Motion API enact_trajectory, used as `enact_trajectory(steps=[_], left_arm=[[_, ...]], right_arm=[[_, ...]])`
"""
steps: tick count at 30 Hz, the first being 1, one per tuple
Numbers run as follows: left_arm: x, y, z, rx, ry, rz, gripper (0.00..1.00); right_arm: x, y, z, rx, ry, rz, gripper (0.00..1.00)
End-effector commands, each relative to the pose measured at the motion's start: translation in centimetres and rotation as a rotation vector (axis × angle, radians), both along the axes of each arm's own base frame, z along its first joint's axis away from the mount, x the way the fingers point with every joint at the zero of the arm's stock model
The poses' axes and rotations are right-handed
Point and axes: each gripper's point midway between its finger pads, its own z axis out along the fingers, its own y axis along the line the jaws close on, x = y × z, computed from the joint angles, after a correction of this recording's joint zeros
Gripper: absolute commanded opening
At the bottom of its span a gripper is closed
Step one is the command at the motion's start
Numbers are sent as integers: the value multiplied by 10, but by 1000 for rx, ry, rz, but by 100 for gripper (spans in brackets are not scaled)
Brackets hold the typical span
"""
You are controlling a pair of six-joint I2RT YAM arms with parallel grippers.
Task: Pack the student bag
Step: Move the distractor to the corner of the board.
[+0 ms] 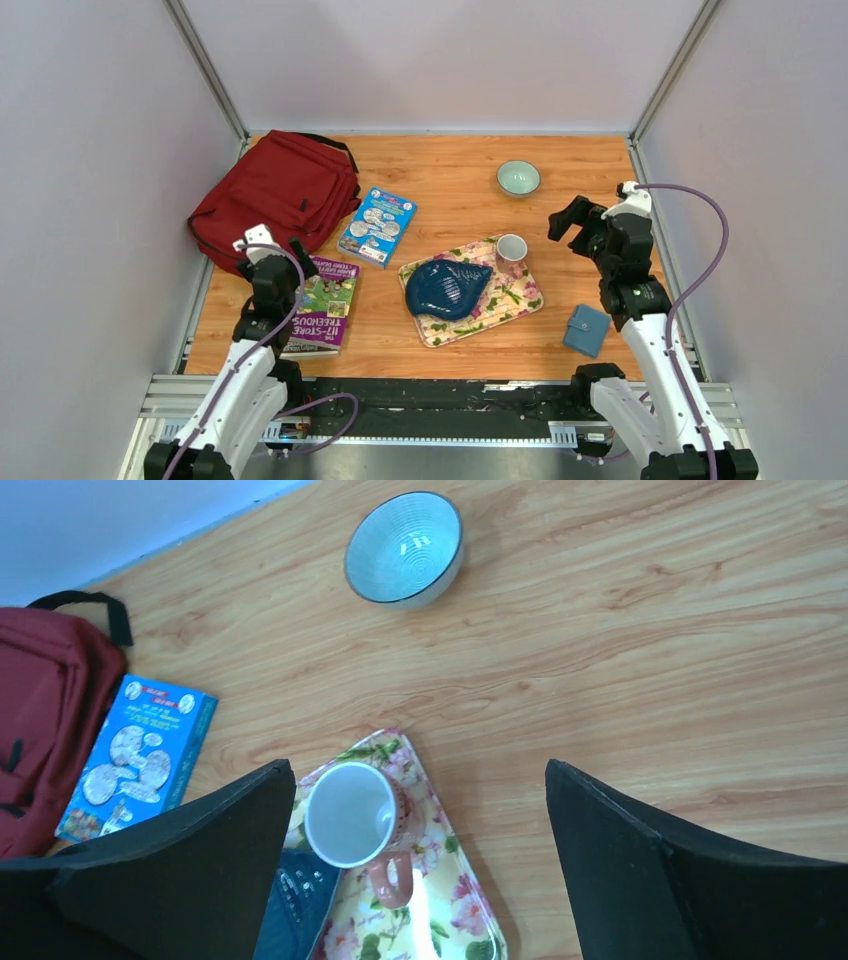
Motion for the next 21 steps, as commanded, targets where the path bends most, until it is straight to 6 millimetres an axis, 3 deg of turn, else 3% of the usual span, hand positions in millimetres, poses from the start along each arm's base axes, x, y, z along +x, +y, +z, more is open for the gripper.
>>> enact_trajectory(steps=[1,3,4,7,9,10,18,21], left_arm=[[0,-1,37,-62,-62,31,91],[3,-10,53,-28,-70,-52,91],[3,-30,55,-37,-57,-177,91],[-6,-32,52,-95,-9,-158,91],[-11,-41,49,-130,23,-198,96],[-12,-58,50,-151,25,-295,99],[-20,-106,83,-173,-58,-607,99],[-28,-127,84,-237,-25,-720,99]], right_arm=[[-6,23,37,50,-71,126,100],[-13,27,39,44,-59,160,100],[-22,47,42,52,-65,293,100],[-38,71,47,65,-88,459,100],[-42,70,49,84,-85,442,100],[-43,69,50,83,-90,444,100],[-61,65,28,105,-42,409,100],[-62,62,17,156,-7,359,100]])
